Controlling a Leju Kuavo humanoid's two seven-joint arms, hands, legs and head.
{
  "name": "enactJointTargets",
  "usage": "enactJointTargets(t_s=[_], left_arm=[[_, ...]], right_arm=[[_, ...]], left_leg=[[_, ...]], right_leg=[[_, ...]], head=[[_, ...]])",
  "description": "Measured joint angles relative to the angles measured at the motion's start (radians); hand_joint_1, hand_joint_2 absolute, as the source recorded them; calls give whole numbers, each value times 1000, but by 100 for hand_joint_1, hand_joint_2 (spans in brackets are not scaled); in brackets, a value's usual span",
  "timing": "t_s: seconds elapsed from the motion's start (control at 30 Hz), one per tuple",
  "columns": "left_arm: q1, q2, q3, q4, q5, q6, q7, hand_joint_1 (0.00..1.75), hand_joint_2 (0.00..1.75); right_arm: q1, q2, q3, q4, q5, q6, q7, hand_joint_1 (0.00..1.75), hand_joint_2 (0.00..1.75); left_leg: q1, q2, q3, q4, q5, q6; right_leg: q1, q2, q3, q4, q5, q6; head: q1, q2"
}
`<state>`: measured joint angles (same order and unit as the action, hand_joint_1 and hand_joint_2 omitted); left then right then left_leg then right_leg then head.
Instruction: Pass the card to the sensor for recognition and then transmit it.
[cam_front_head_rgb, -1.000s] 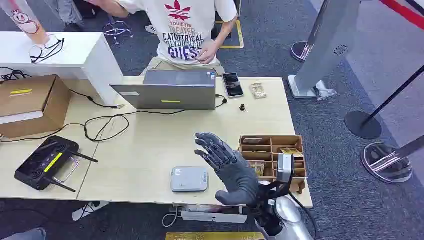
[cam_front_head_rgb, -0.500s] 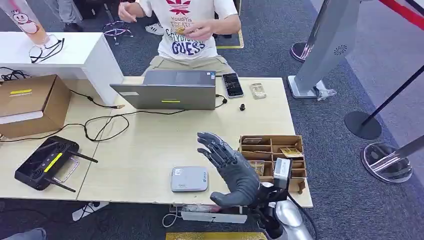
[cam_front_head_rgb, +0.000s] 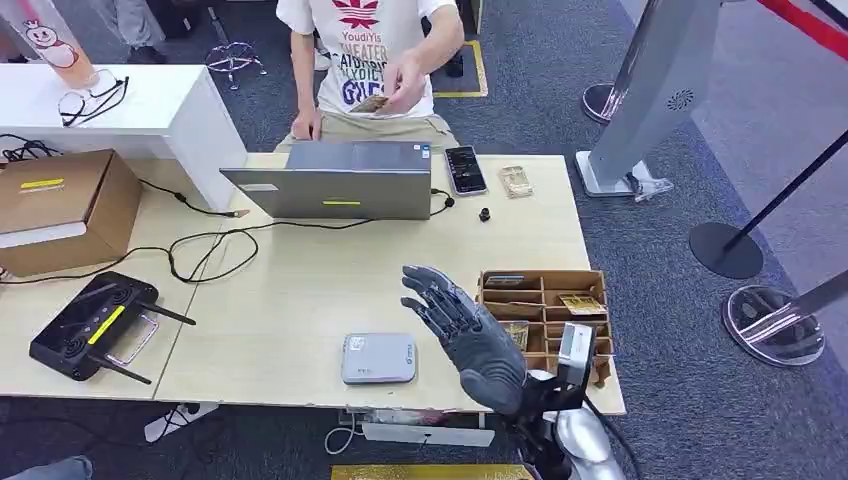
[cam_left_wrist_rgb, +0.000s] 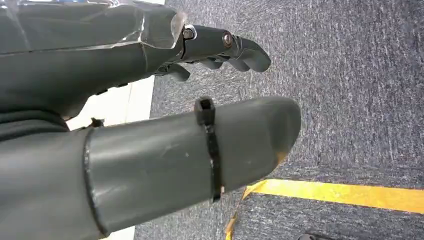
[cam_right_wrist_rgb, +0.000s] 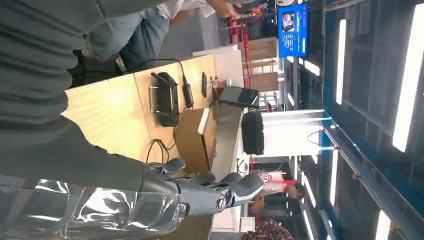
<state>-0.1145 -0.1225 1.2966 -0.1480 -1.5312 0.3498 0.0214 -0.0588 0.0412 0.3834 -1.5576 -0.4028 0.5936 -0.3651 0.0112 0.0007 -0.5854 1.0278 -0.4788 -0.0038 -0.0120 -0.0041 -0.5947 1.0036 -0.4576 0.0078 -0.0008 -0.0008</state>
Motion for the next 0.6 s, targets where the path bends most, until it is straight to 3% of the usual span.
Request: enactJointTargets(t_s=[0.27, 0.43, 0.6], left_arm=[[0, 0, 0, -1, 3, 0, -3, 0, 0], [-1, 0, 0, -3, 4, -1, -4, 0, 0], [-2, 0, -1, -8, 11, -5, -3, 0, 0]], right_arm=[[-6, 0, -2, -14, 41, -23, 14, 0, 175], [-24, 0, -13, -33, 173, -107, 14, 0, 175], [-87, 4, -15, -39, 388, -256, 11, 0, 175]], left_leg=[[0, 0, 0, 0, 0, 0], [0, 0, 0, 0, 0, 0], [0, 0, 0, 0, 0, 0]], right_leg=[[0, 0, 0, 0, 0, 0], [0, 0, 0, 0, 0, 0], [0, 0, 0, 0, 0, 0]], head=[[0, 0], [0, 0], [0, 0]])
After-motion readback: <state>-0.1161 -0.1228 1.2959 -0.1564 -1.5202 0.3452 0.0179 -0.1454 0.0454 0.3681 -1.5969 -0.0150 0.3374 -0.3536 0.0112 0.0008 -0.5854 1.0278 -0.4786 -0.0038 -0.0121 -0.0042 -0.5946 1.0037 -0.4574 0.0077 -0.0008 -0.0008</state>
